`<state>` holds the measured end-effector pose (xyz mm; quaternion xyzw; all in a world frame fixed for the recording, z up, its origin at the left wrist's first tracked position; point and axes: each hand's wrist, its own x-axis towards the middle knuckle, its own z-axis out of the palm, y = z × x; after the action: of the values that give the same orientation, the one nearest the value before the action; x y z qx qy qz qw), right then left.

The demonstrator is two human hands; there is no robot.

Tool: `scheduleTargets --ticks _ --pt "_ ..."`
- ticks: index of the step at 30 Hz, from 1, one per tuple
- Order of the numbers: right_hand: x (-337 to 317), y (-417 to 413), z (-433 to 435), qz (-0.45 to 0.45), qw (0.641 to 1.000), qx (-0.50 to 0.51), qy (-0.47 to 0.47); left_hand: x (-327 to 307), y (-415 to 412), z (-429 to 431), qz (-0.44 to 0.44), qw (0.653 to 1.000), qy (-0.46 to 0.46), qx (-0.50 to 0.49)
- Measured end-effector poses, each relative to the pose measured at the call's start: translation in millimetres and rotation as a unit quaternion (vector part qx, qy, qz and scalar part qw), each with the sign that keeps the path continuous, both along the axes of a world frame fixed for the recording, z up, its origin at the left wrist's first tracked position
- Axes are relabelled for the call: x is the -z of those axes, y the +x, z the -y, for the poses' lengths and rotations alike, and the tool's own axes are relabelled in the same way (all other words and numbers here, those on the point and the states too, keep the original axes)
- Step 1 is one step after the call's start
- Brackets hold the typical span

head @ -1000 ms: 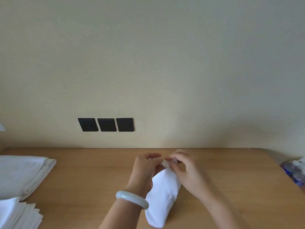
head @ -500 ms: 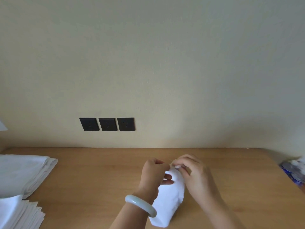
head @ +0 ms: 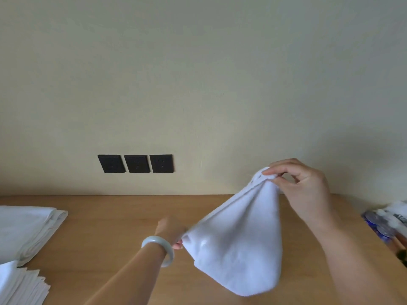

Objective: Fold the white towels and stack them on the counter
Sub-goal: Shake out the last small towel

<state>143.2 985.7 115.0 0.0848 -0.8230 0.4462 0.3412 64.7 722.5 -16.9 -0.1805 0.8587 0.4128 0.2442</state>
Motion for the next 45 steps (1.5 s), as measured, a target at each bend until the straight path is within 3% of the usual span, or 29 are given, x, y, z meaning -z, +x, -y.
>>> scheduleTargets --ticks 6,12,16,18,22,28,38,42,45 --pt "9.7 -3.0 -37.0 0.066 0.996 0.063 0.006 -31.4 -17.9 34.5 -0.112 0.993 0.019 -0.025" --pt "33.7 -23.6 -55.1 0.179 0.97 0.123 -0.109 -85.0 -23.6 42.3 -0.228 0.972 0.051 0.005" --pt "29.7 -33.9 -55.0 0.183 0.962 0.099 -0.177 -124.3 -28.6 45.7 -0.313 0.949 0.043 -0.027" --pt "25.8 -36.9 -50.9 0.175 0.965 0.094 -0.168 -135.1 -32.4 48.2 -0.355 0.934 0.009 -0.04" --pt "30.9 -44.0 -45.4 0.211 0.966 0.072 -0.132 -141.0 -35.5 57.5 -0.32 0.947 -0.033 0.02" --pt "29.6 -48.7 -47.0 0.22 0.96 0.062 -0.16 -159.4 -39.2 66.6 -0.319 0.945 0.063 -0.025" --pt "4.6 -44.1 -49.0 0.193 0.966 0.06 -0.164 -162.7 -26.9 63.6 -0.381 0.922 0.064 -0.027" --pt "6.6 -42.4 -49.7 0.256 0.954 0.029 -0.153 -153.7 -26.6 73.7 -0.278 0.95 0.137 -0.042" --pt "17.0 -42.1 -48.9 0.266 0.951 0.04 -0.155 -148.6 -25.6 77.7 -0.254 0.949 0.179 -0.056"
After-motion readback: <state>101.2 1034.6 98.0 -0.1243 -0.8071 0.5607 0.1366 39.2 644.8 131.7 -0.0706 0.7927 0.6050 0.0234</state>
